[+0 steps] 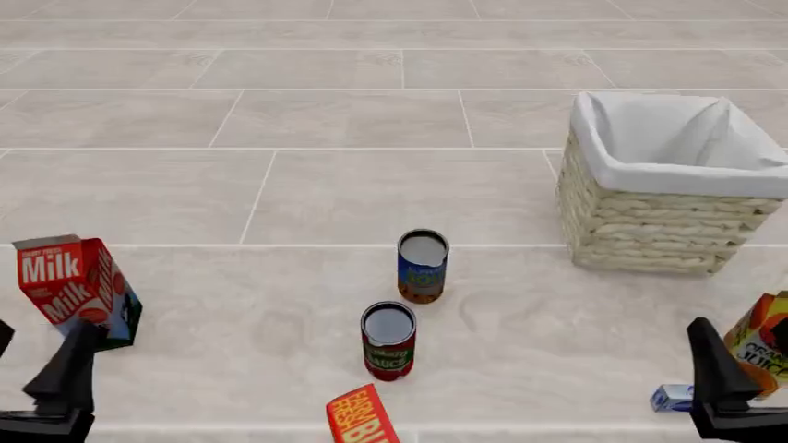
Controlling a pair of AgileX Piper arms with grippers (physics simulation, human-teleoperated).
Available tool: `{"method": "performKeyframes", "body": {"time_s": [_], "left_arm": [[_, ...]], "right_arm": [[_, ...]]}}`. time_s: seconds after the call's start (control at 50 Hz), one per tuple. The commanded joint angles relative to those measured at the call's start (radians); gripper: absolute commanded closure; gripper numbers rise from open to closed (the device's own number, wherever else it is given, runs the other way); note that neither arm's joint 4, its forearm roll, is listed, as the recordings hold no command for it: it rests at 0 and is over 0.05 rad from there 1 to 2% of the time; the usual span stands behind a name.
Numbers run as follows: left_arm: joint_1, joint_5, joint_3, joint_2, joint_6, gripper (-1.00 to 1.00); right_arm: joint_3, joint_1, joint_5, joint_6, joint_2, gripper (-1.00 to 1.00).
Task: Pick the cream cheese and place it in the basket.
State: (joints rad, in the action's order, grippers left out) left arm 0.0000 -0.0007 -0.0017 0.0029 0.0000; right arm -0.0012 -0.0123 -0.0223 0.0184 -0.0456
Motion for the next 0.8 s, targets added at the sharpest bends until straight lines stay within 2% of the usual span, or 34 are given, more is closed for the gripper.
{"method": "performKeyframes", "body": {"time_s": [0.02,0.06,0.18,0.48,0.66,0.72,0.8], "left_arm": [[0.0,-0.001,-0.003,0.005,0.0,-1.0],[0.0,-0.001,-0.003,0.005,0.0,-1.0],[0.0,-0.001,-0.003,0.005,0.0,-1.0],[0.0,-0.001,-0.003,0.005,0.0,-1.0],[0.0,-0.001,-0.003,0.005,0.0,-1.0],[0.0,-0.001,-0.003,0.005,0.0,-1.0],[0.0,-0.001,-0.003,0.005,0.0,-1.0]], "right_arm": [[-0.003,0.012,0.005,-0.013,0.019,-1.0],[-0.002,-0.001,-0.004,-0.031,0.011,-1.0],[-0.002,0.002,0.024,-0.028,0.035,-1.0],[-0.046,-0.005,0.05,0.0,0.023,-1.0],[-0.172,-0.043,0.1,0.004,-0.029,-1.0],[-0.214,-0.041,0.121,0.036,-0.052,-1.0],[-0.263,-0.035,0.147,0.015,-0.116,-1.0]]}}
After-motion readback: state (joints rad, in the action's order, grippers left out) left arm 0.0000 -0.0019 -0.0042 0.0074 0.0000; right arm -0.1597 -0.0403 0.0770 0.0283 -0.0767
